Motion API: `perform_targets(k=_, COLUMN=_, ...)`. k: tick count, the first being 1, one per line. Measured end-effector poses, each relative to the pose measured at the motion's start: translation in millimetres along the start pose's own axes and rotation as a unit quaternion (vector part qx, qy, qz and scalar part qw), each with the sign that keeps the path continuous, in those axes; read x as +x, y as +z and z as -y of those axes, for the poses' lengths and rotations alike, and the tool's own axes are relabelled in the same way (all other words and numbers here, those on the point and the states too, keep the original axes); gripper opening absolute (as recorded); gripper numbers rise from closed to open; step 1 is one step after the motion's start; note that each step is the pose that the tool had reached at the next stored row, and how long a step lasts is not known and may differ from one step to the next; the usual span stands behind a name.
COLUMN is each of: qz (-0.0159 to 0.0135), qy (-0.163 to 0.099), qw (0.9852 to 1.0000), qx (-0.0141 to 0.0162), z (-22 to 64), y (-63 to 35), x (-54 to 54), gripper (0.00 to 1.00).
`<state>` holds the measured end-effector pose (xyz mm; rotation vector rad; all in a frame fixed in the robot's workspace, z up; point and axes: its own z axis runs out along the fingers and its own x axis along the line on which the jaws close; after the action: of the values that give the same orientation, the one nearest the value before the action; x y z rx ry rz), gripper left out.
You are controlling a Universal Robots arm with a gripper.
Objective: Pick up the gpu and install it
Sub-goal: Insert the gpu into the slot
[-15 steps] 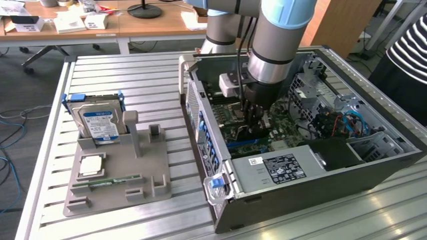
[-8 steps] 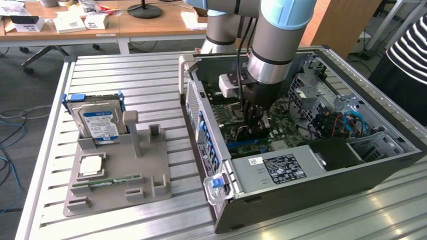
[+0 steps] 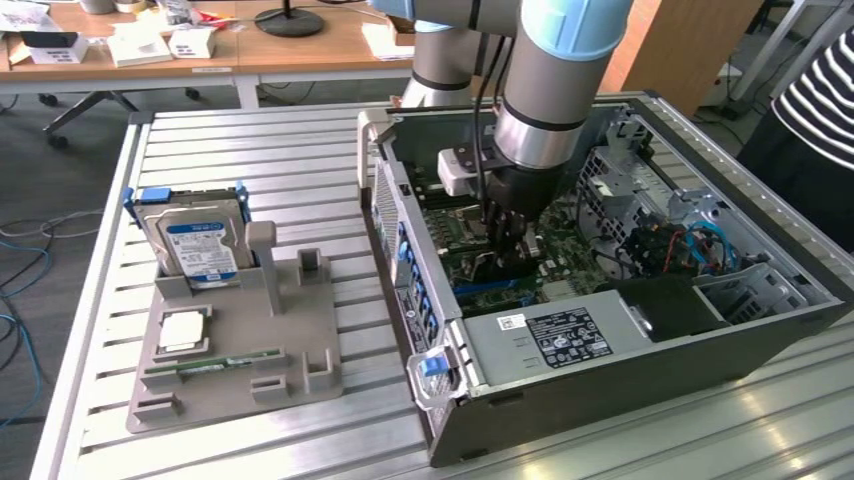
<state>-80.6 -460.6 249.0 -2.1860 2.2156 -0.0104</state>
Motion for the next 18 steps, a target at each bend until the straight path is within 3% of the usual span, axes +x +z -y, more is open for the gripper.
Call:
perform_targets(k=8, qz=0.0004, qy=0.0, qw=1.0, qx=0.0001, z=0.1, y=-2.9, x=-0.1, gripper=0.27)
perform_targets(k=18, qz=0.0011, qy=0.0, qw=1.0, qx=0.0028, z=-2.7, y=-2.8, x=-0.6, gripper=0.27)
